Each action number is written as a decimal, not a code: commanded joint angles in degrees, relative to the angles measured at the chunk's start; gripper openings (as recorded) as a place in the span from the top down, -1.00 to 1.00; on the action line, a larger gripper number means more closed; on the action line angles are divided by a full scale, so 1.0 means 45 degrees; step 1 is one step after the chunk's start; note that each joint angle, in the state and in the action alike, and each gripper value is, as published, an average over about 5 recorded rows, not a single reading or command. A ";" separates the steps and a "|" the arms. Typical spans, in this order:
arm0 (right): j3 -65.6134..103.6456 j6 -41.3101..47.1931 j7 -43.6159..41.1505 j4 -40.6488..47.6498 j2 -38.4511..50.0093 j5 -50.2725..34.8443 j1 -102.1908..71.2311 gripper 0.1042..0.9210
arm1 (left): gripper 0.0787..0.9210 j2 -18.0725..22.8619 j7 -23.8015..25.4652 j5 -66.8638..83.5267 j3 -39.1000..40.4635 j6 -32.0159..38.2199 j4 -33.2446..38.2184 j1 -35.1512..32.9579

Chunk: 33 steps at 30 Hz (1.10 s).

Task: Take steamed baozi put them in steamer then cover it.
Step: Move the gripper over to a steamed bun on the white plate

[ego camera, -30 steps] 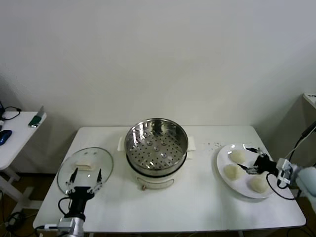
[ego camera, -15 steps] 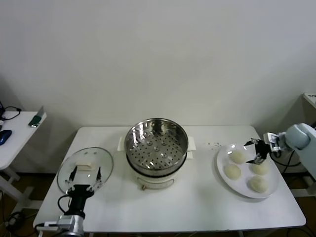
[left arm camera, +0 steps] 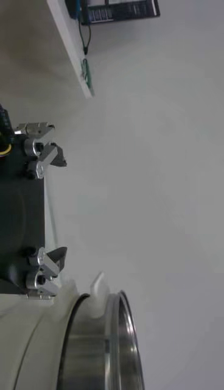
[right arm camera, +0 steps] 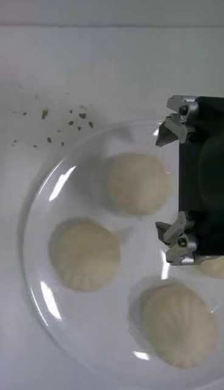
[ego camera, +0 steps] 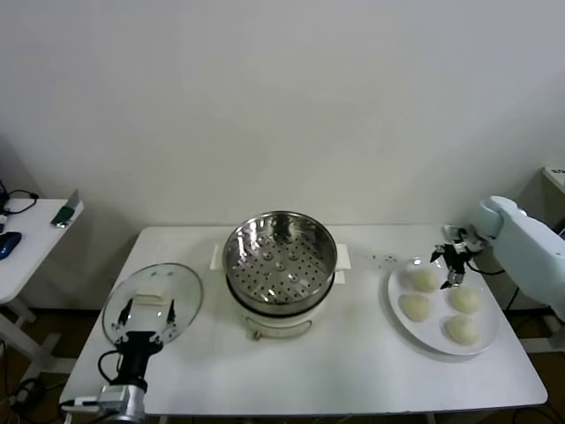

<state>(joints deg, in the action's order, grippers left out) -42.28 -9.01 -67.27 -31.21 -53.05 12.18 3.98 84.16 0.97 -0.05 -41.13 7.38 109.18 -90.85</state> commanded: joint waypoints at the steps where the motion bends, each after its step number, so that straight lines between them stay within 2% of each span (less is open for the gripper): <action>1: -0.0587 -0.0160 -0.0248 0.1201 -0.1069 0.0467 0.0202 -0.76 | -0.77 -0.0062 0.0025 0.0086 -0.0230 -0.0031 -0.0021 -0.0004; 21: 0.0788 -0.0775 0.0096 0.2104 -0.1696 0.2062 -0.0190 -0.75 | -0.77 -0.0081 0.0027 0.0097 -0.0318 0.0062 -0.0048 -0.0078; 28: 0.0877 -0.0947 -0.0016 0.2096 -0.1628 0.2254 -0.0137 -0.56 | -0.77 -0.0056 0.0020 0.0085 -0.0359 0.0089 -0.0056 -0.0098; 33: 0.0911 -0.1110 -0.0031 0.1979 -0.1575 0.2317 0.0002 -0.50 | -0.77 -0.0040 0.0017 0.0089 -0.0413 0.0118 -0.0051 -0.0140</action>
<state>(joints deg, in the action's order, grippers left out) -38.95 -13.35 -67.30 -22.77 -59.70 21.36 3.76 83.87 1.07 0.38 -42.80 7.78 108.96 -91.34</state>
